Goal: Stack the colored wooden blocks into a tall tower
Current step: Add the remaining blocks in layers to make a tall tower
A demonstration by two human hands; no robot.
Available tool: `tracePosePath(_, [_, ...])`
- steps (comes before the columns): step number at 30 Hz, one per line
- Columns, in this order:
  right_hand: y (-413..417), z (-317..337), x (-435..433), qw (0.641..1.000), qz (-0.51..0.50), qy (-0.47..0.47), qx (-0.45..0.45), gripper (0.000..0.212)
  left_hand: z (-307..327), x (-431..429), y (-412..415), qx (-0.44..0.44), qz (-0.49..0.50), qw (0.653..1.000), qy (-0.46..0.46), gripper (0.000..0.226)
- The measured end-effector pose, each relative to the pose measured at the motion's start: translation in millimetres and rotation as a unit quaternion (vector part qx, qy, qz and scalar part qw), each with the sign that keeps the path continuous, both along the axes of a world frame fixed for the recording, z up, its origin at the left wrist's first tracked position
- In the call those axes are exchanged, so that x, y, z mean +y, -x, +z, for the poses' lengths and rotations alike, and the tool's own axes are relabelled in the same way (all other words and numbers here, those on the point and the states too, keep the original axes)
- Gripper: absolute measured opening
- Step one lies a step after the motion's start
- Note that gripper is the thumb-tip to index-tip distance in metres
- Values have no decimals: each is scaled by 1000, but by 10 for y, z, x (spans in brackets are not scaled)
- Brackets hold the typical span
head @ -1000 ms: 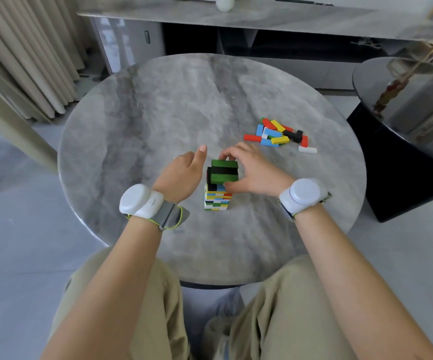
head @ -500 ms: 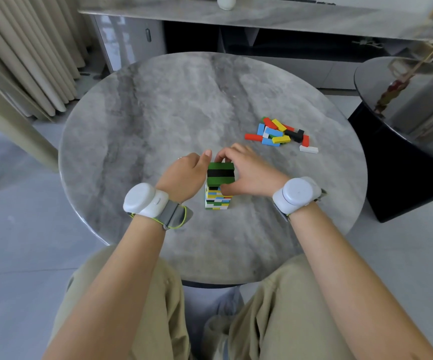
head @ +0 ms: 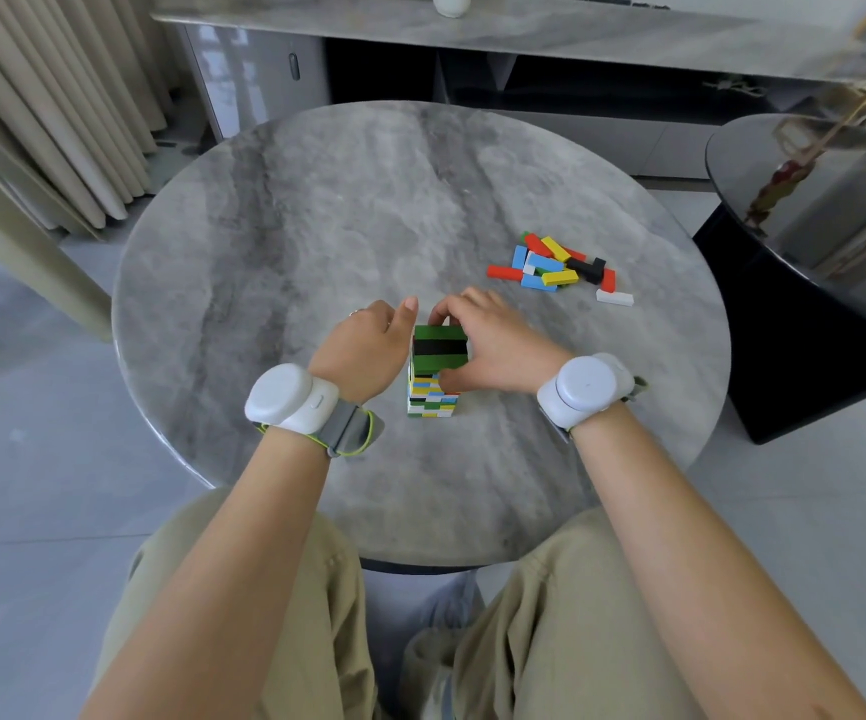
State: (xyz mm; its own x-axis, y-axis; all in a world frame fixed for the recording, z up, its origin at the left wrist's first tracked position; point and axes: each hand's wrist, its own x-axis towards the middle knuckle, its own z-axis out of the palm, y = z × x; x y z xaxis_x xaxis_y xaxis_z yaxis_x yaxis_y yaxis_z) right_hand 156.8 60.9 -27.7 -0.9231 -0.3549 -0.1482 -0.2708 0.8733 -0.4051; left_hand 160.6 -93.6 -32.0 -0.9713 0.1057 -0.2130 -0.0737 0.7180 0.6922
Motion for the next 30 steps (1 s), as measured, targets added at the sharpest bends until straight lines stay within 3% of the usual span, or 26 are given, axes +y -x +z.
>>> tracePosePath(5, [-11, -16, 19, 1000, -4, -15, 1, 69, -16, -7, 6, -1, 18, 1000, -3, 45])
tracePosePath(8, [-35, -7, 53, 992, -55, 106, -40, 78, 19, 41, -4, -26, 61, 996, -54, 43])
tracePosePath(10, [-71, 25, 45, 931, -160, 309, -111, 65, 34, 119, 1, -89, 102, 983, -126, 42])
tracePosePath(12, [-80, 28, 1, 802, -285, 481, -209, 52, 23, 202, 3, -149, 145, 952, -223, 52])
tracePosePath(13, [-87, 12, -26, 748, -325, 526, -242, 47, -27, 232, 13, -168, 159, 933, -277, 56])
tracePosePath(15, [-100, -7, -79, 706, -350, 550, -275, 39, -18, 286, -23, -207, 165, 894, -362, 57])
tracePosePath(17, [-126, -19, -121, 701, -337, 555, -296, 42, 7, 330, -60, -225, 158, 865, -420, 56])
tracePosePath(20, [-185, 29, -155, 700, -302, 551, -340, 30, 47, 389, -75, -245, 183, 856, -418, 57])
tracePosePath(30, [-197, 37, -180, 663, -290, 581, -372, 63, -135, 316, 55, -278, 190, 855, -396, 68])
